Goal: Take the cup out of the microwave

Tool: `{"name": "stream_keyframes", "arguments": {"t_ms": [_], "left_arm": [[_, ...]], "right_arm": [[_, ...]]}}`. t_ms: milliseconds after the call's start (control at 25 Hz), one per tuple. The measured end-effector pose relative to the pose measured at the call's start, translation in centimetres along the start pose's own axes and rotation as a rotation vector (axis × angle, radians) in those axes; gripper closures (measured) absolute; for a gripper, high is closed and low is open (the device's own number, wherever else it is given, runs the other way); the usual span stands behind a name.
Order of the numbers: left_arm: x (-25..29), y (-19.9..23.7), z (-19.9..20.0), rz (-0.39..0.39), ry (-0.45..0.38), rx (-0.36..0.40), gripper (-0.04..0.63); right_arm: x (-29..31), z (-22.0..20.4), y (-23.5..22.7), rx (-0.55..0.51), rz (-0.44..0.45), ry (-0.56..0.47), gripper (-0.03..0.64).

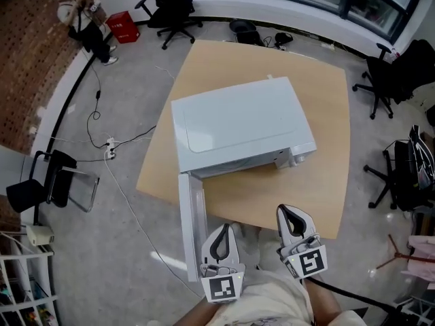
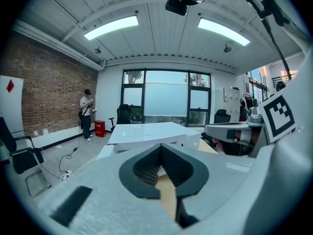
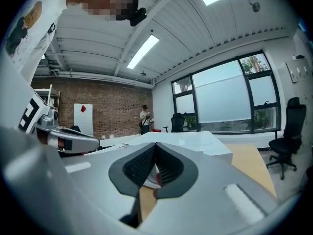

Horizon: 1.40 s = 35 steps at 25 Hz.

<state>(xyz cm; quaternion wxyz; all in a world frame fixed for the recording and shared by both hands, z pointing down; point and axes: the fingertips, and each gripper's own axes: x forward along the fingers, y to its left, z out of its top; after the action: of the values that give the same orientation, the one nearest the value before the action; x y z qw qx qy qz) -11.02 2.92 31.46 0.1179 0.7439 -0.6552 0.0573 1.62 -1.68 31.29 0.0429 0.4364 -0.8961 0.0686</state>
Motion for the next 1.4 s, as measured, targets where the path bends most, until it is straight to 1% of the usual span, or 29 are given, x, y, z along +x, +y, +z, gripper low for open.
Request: {"name": "stream_keyframes", "arguments": {"t_ms": [280, 320, 360, 480, 560, 640, 720, 800, 880, 1000, 1120, 1200, 1400], "left_arm": [[2.8, -1.4, -1.2, 0.069, -0.023, -0.026, 0.587], [3.4, -1.5, -1.4, 0.069, -0.025, -0.029, 0.548], [4.1, -1.4, -1.5, 0.069, -0.026, -0.031, 0.525], [6.1, -0.4, -2.4, 0.071, -0.021, -0.012, 0.483], [7.4, 0.1, -3.5, 0.077, -0.004, -0.014, 0.431], [8.4, 0.2, -4.9, 0.088, 0.024, -0.017, 0.36], [9.8, 0.6, -6.3, 0.104, 0.034, -0.002, 0.325], [11.3, 1.5, -7.4, 0.134, 0.03, 0.013, 0.299], [12.6, 2.3, -8.4, 0.153, 0.026, 0.01, 0.274], [14.7, 3.1, -9.7, 0.15, 0.032, 0.04, 0.242], [17.1, 3.6, -11.8, 0.141, 0.076, 0.08, 0.214], [18.8, 4.0, -12.7, 0.141, 0.082, 0.099, 0.206], [22.0, 4.4, -14.3, 0.143, 0.081, 0.071, 0.167]], "right_arm": [[1.0, -2.3, -1.9, 0.01, 0.074, 0.037, 0.609], [1.3, -2.6, -2.2, 0.013, 0.079, 0.041, 0.609], [1.8, -3.0, -2.4, 0.016, 0.083, 0.045, 0.609], [3.6, -4.0, -2.6, 0.017, 0.096, 0.051, 0.609], [4.5, -4.8, -2.7, 0.019, 0.106, 0.063, 0.609], [4.9, -5.8, -2.9, 0.031, 0.119, 0.087, 0.609], [5.5, -6.6, -3.2, 0.042, 0.132, 0.099, 0.609], [6.2, -7.4, -3.4, 0.05, 0.144, 0.103, 0.609], [6.9, -8.1, -3.6, 0.048, 0.156, 0.11, 0.609], [8.0, -8.8, -3.9, 0.034, 0.179, 0.121, 0.609], [9.0, -10.0, -4.2, 0.026, 0.194, 0.128, 0.607], [9.5, -10.8, -4.4, 0.024, 0.198, 0.131, 0.607], [10.0, -12.2, -4.5, 0.044, 0.193, 0.143, 0.607]]}}
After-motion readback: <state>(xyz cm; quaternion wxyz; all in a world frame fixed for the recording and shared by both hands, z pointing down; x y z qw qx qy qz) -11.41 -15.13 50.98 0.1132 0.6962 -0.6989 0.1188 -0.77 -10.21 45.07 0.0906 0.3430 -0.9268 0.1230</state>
